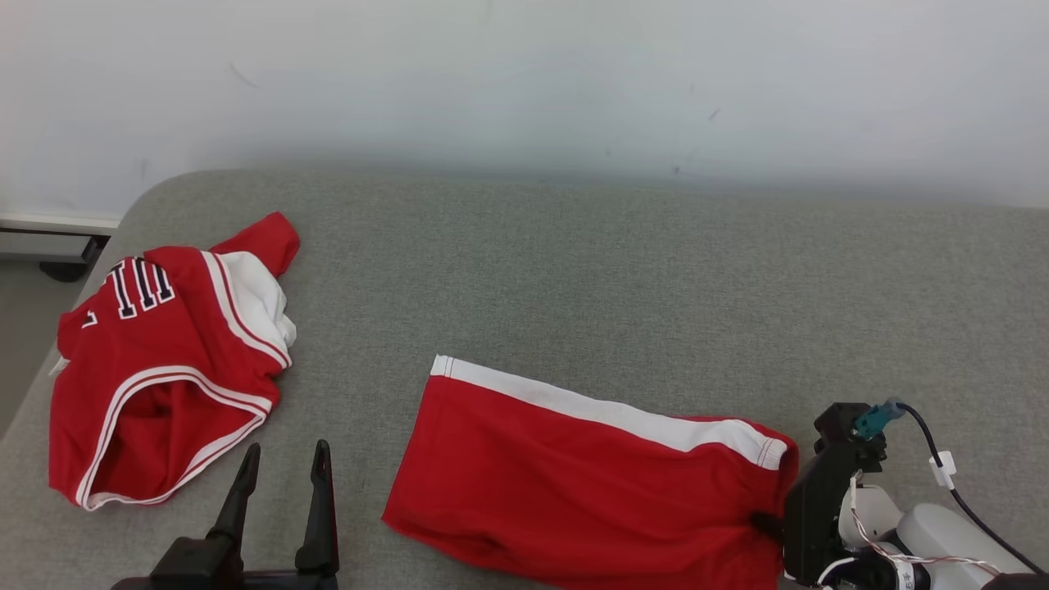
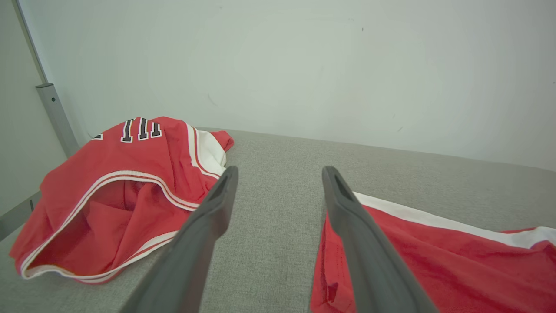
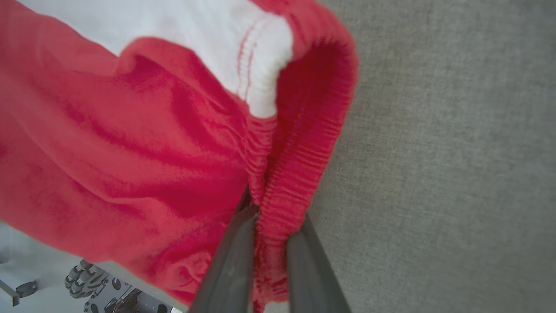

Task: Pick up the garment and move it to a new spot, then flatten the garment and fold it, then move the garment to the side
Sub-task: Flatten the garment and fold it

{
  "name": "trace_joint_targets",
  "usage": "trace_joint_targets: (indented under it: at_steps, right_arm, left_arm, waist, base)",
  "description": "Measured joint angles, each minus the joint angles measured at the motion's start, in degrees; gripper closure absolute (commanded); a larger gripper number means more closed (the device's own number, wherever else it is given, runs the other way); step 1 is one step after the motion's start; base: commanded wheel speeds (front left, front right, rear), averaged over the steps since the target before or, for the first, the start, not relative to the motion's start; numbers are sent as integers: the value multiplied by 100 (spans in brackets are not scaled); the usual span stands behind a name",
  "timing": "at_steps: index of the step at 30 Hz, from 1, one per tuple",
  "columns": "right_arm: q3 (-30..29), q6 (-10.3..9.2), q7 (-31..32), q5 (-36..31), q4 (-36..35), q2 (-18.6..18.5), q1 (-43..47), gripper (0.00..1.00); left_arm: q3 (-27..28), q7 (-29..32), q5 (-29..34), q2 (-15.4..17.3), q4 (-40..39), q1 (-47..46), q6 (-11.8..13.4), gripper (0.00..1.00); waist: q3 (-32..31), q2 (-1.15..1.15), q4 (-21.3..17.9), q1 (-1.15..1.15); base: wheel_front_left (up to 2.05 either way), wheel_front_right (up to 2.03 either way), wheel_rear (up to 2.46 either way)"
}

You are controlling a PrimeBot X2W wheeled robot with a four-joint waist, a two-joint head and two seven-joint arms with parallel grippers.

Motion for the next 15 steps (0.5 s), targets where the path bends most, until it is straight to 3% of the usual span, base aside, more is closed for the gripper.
trace_joint_targets:
  at_steps: [6, 10, 15]
  right_arm:
    - [-24, 2, 110, 0, 120, -96, -140, 100]
    - [-204, 4, 172, -1, 226, -595, -228, 100]
    - [-361, 46, 222, -1, 230, -956, -228, 100]
  left_arm:
    - [56, 56, 19, 3, 29, 19, 0, 0]
    - [40, 145, 45, 7, 65, 66, 0, 0]
    - [-15, 235, 109, 24, 63, 76, 0, 0]
  waist:
    - [-7, 0, -126, 0]
    - [-39, 0, -267, 0]
    - [-73, 0, -388, 0]
  base:
    - [0, 0, 0]
    - [0, 0, 0]
    - [0, 0, 0]
